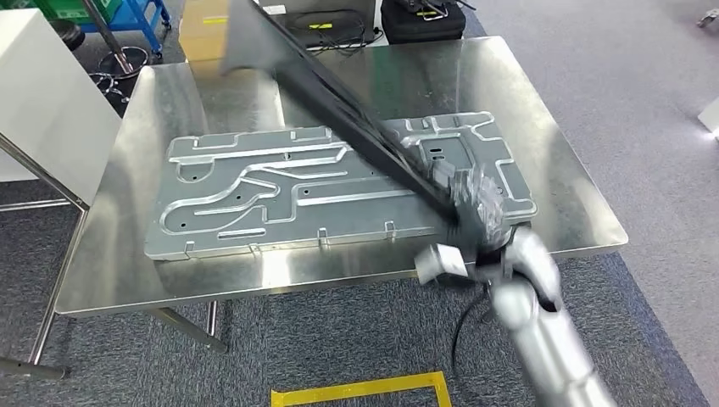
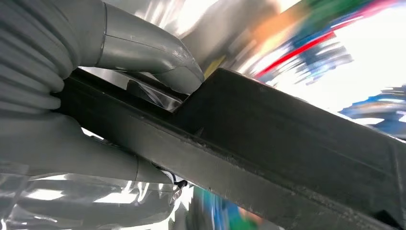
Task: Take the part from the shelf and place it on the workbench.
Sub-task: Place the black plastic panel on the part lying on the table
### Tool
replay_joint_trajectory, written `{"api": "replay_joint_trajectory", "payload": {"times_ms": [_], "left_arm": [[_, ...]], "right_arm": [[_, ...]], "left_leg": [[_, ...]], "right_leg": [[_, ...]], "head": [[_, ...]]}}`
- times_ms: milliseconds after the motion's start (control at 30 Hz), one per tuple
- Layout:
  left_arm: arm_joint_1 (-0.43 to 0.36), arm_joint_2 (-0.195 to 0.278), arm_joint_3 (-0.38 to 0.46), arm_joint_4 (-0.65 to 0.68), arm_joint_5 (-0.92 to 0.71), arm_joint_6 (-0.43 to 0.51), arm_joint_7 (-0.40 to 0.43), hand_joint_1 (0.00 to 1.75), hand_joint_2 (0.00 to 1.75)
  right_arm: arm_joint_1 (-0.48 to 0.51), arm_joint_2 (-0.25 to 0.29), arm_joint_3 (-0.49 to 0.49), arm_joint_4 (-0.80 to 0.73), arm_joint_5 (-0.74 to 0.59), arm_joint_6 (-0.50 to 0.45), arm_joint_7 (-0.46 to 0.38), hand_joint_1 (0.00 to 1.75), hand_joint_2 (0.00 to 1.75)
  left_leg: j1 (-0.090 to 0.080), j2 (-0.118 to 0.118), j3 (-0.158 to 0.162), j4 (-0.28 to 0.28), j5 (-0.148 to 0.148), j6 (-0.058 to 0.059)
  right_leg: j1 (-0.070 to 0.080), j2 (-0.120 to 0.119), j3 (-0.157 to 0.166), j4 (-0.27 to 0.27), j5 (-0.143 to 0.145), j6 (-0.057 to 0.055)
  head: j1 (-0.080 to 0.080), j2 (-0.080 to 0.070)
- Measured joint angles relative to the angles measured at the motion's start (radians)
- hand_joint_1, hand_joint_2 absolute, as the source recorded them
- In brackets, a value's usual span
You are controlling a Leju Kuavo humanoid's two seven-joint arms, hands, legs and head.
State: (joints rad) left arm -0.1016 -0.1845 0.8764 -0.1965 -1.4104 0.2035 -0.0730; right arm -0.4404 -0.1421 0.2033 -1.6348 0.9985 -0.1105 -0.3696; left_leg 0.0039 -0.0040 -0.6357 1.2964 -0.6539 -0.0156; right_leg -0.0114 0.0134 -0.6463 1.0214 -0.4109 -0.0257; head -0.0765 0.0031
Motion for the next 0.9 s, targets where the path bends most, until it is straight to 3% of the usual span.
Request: {"api": "replay_joint_trajectory", "payload": {"times_ms": [33,67,133,200,300,367,467,500,533,567,633,667,700,767,833,900], "left_arm": [[-0.005,0.001,-0.001,0.000,-0.002,-0.002,-0.002,0.00,1.75],[-0.008,0.002,-0.002,0.000,-0.003,-0.004,-0.002,0.00,1.75],[-0.011,0.003,-0.005,0.000,-0.004,-0.005,-0.003,0.00,1.75],[-0.013,0.004,-0.008,0.000,-0.003,-0.006,-0.009,0.00,1.75],[-0.013,0.002,-0.012,0.000,-0.001,-0.001,-0.036,0.00,1.75],[-0.017,-0.001,-0.014,0.000,0.001,0.010,-0.050,0.00,1.75],[-0.024,-0.006,-0.016,0.000,0.006,0.027,-0.062,0.00,1.75],[-0.024,-0.007,-0.016,0.000,0.008,0.031,-0.066,0.00,1.75],[-0.023,-0.008,-0.017,0.000,0.009,0.034,-0.070,0.00,1.75],[-0.023,-0.009,-0.017,0.000,0.009,0.037,-0.073,0.00,1.75],[-0.023,-0.011,-0.018,0.000,0.009,0.039,-0.077,0.00,1.75],[-0.024,-0.013,-0.020,0.000,0.009,0.039,-0.077,0.00,1.75],[-0.024,-0.014,-0.021,0.000,0.008,0.039,-0.077,0.00,1.75],[-0.025,-0.016,-0.024,0.000,0.004,0.042,-0.079,0.00,1.75],[-0.025,-0.015,-0.031,0.000,-0.002,0.052,-0.084,0.00,1.75],[-0.025,-0.014,-0.036,0.000,0.002,0.062,-0.094,0.00,0.87]], "right_arm": [[-0.100,-0.021,0.015,0.050,0.095,-0.006,0.041,1.75,1.75],[-0.201,-0.036,0.033,0.112,0.175,-0.007,0.072,1.75,1.75],[-0.393,-0.055,0.076,0.249,0.279,-0.006,0.109,1.75,1.75],[-0.530,-0.063,0.114,0.363,0.314,-0.009,0.120,1.75,1.75],[-0.649,-0.072,0.167,0.498,0.336,-0.018,0.129,1.75,1.75],[-0.695,-0.073,0.199,0.589,0.335,-0.035,0.128,1.75,1.75],[-0.722,-0.073,0.240,0.729,0.336,-0.081,0.119,1.75,1.75],[-0.720,-0.073,0.256,0.776,0.342,-0.091,0.117,1.75,1.75],[-0.713,-0.073,0.273,0.816,0.350,-0.097,0.116,1.75,1.75],[-0.705,-0.073,0.289,0.855,0.357,-0.103,0.116,1.31,1.31],[-0.687,-0.073,0.317,0.921,0.364,-0.123,0.117,0.44,0.44],[-0.679,-0.072,0.328,0.950,0.362,-0.138,0.119,0.00,0.00],[-0.671,-0.071,0.338,0.977,0.357,-0.153,0.121,0.00,0.00],[-0.652,-0.069,0.355,1.023,0.344,-0.172,0.126,0.00,0.00],[-0.634,-0.066,0.365,1.052,0.333,-0.176,0.126,0.00,0.00],[-0.629,-0.060,0.369,1.072,0.319,-0.174,0.124,0.00,0.00]], "left_leg": [[0.000,0.000,-0.016,-0.001,0.013,-0.001],[0.001,0.001,-0.014,-0.038,0.051,-0.001],[0.001,0.002,0.015,-0.167,0.158,0.003],[-0.005,0.004,0.031,-0.257,0.205,0.013],[-0.007,0.002,0.034,-0.279,0.216,0.030],[-0.001,0.000,0.040,-0.290,0.222,0.041],[0.000,-0.003,0.048,-0.295,0.222,0.049],[0.000,-0.004,0.050,-0.294,0.219,0.051],[-0.001,-0.004,0.053,-0.293,0.216,0.051],[-0.001,-0.005,0.056,-0.291,0.212,0.051],[-0.003,-0.005,0.063,-0.287,0.202,0.049],[-0.006,-0.006,0.064,-0.284,0.198,0.046],[-0.007,-0.006,0.063,-0.283,0.195,0.043],[-0.008,-0.005,0.062,-0.284,0.191,0.035],[-0.010,-0.004,0.063,-0.280,0.181,0.025],[-0.009,-0.003,0.037,-0.220,0.143,0.013]], "right_leg": [[0.000,0.002,0.003,0.001,-0.003,0.001],[0.000,0.003,0.008,0.003,-0.005,0.002],[0.000,0.004,0.018,0.004,-0.011,0.007],[0.001,0.001,0.018,0.002,-0.012,0.016],[0.002,-0.007,0.015,0.001,-0.013,0.033],[0.003,-0.010,0.002,0.032,-0.034,0.042],[0.002,-0.010,-0.088,0.208,-0.106,0.051],[0.002,-0.011,-0.119,0.259,-0.116,0.053],[0.001,-0.011,-0.134,0.275,-0.107,0.054],[0.000,-0.011,-0.129,0.250,-0.079,0.053],[0.000,-0.012,-0.073,0.116,-0.004,0.045],[0.003,-0.013,-0.046,0.054,0.020,0.040],[0.006,-0.014,-0.028,0.016,0.030,0.036],[0.012,-0.013,-0.020,-0.003,0.027,0.030],[0.005,-0.012,-0.014,-0.010,0.025,0.024],[-0.003,-0.012,-0.008,-0.017,0.023,0.017]], "head": [[0.000,0.000],[0.000,0.000],[0.000,0.000],[0.000,0.000],[0.000,0.000],[0.000,0.000],[0.000,0.000],[0.000,0.000],[0.000,0.000],[0.000,0.000],[0.000,0.000],[0.000,0.000],[0.000,0.000],[0.000,0.000],[0.001,0.000],[0.000,0.000]]}}
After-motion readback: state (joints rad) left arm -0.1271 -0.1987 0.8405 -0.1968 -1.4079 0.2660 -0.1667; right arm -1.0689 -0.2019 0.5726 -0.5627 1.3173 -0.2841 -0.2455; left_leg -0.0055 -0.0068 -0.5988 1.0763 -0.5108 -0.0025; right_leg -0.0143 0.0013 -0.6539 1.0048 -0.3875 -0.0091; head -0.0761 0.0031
